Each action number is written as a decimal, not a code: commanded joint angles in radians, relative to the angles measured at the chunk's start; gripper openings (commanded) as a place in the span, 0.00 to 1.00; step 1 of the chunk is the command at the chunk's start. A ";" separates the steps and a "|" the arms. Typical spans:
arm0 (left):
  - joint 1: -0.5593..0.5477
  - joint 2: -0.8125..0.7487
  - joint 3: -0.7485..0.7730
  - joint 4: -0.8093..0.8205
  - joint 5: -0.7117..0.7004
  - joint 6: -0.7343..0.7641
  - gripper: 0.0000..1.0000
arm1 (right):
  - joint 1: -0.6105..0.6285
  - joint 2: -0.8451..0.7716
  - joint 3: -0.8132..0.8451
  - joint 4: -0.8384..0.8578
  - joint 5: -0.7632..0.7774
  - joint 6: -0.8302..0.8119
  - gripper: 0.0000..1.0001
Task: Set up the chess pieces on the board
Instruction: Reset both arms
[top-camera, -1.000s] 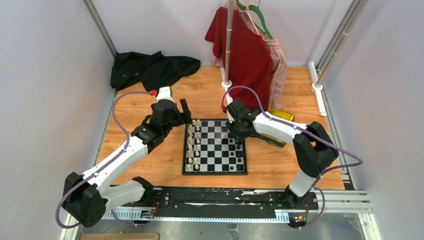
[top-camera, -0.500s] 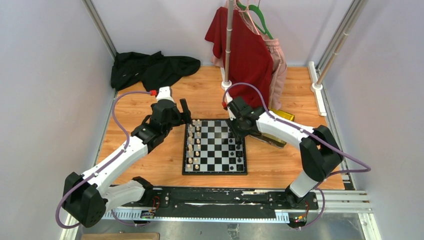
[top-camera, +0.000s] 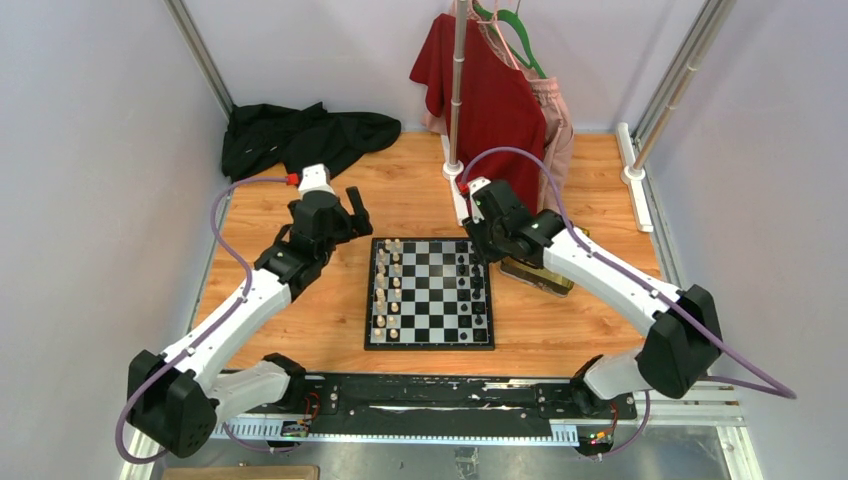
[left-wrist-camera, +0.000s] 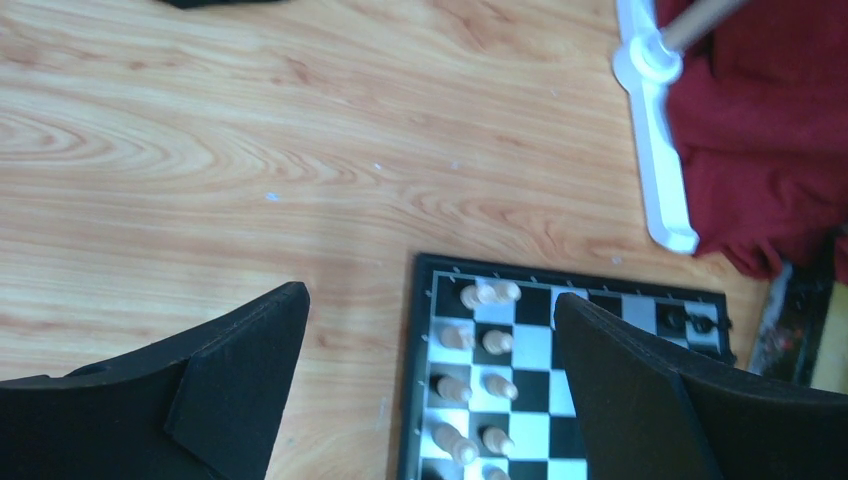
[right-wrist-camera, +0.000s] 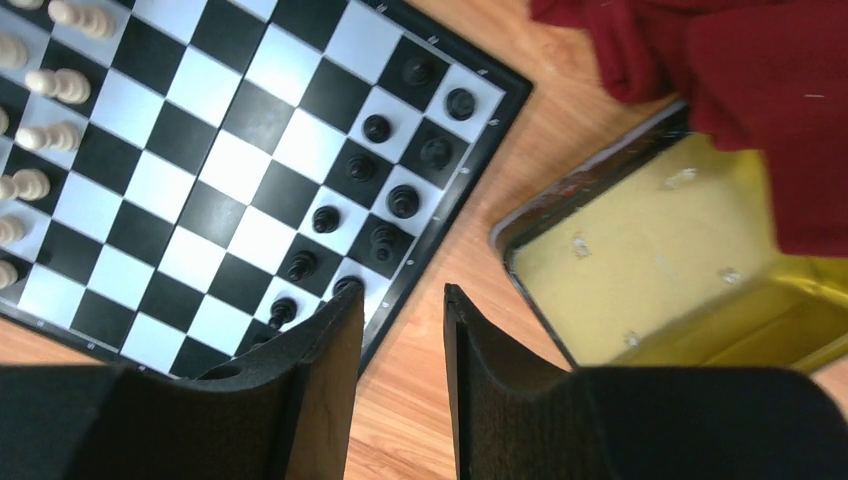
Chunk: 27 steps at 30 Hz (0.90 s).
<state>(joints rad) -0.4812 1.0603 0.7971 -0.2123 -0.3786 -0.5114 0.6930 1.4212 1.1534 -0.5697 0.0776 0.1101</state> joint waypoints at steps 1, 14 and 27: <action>0.091 0.033 0.057 0.034 -0.037 0.020 1.00 | -0.015 -0.054 0.034 -0.041 0.181 0.013 0.40; 0.250 0.118 0.006 0.150 -0.086 0.131 1.00 | -0.131 -0.307 -0.082 -0.017 0.568 0.036 0.61; 0.251 0.009 -0.188 0.200 -0.086 0.159 1.00 | -0.308 -0.348 -0.177 0.112 0.823 0.123 1.00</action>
<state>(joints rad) -0.2375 1.1168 0.6357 -0.0612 -0.4408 -0.3691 0.3965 1.0603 0.9985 -0.4973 0.8005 0.1833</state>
